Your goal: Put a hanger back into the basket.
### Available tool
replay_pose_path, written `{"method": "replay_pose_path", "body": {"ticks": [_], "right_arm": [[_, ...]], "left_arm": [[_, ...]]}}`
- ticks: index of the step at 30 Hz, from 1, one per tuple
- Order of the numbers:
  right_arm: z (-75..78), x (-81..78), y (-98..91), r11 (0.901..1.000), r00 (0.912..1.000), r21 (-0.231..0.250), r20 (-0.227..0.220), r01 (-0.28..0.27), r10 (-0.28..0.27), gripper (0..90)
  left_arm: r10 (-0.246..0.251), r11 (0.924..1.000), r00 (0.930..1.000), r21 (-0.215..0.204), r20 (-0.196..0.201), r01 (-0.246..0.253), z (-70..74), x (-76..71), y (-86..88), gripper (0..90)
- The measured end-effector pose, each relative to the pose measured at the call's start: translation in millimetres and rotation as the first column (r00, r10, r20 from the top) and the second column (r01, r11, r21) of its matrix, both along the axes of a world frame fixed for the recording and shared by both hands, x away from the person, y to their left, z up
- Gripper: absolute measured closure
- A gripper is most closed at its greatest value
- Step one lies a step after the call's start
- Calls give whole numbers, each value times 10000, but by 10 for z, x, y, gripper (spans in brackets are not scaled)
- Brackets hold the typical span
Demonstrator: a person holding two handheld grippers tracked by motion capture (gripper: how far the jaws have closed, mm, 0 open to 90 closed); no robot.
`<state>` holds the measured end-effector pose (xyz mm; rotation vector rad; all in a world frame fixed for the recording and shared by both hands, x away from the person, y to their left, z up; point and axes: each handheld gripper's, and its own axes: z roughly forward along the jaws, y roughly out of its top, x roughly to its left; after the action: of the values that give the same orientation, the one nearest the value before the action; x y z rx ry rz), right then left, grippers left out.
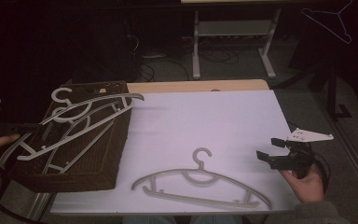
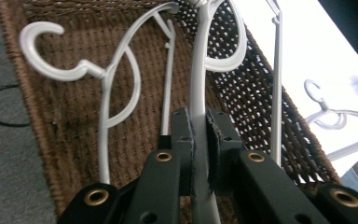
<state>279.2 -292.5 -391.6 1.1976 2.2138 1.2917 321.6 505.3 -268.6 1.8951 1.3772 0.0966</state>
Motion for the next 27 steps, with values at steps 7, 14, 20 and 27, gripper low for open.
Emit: {"method": "replay_pose_path", "body": {"ticks": [7, 14, 20, 27], "right_arm": [[-6, 2, -4, 10000, 10000, 11, -47, 4, -4, 163], [-10, 5, -5, 10000, 10000, 15, -46, -20, 20, 163], [-10, 1, -2, 10000, 10000, 20, -70, -4, 5, 163], [-14, 3, 3, 10000, 9999, -7, -98, -47, 47, 163]], "left_arm": [[580, 9983, 9983, 15, -70, -579, -78, 3, 119, 824], [1140, 9931, 9935, -296, 48, -1138, -127, -10, 235, 824], [1618, 9862, 9868, -373, 99, -1613, -136, -27, 322, 824], [2144, 9762, 9767, -349, 50, -2141, -198, -49, 421, 824]]}}
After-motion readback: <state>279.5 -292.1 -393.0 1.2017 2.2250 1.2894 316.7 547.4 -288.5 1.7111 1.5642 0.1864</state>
